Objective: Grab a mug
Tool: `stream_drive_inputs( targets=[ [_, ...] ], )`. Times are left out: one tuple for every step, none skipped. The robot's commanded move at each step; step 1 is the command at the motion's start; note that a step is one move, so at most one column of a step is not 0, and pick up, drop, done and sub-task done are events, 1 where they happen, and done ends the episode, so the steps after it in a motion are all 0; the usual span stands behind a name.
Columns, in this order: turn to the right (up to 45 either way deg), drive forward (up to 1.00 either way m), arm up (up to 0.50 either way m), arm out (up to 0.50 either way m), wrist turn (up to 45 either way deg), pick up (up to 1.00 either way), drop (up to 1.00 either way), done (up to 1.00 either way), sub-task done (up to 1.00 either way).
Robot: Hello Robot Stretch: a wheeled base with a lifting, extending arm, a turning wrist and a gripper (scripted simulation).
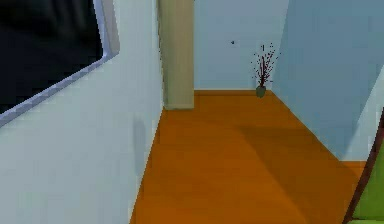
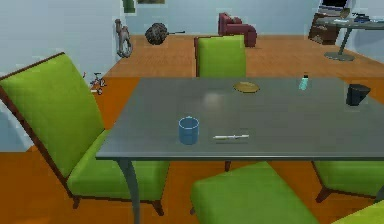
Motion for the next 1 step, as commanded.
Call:
stream_drive_inputs(
  targets=[
    [0.0, 0.0, 0.36, 0.0, 0.0, 0.0, 0.0, 0.0, 0.0]
  ],
)
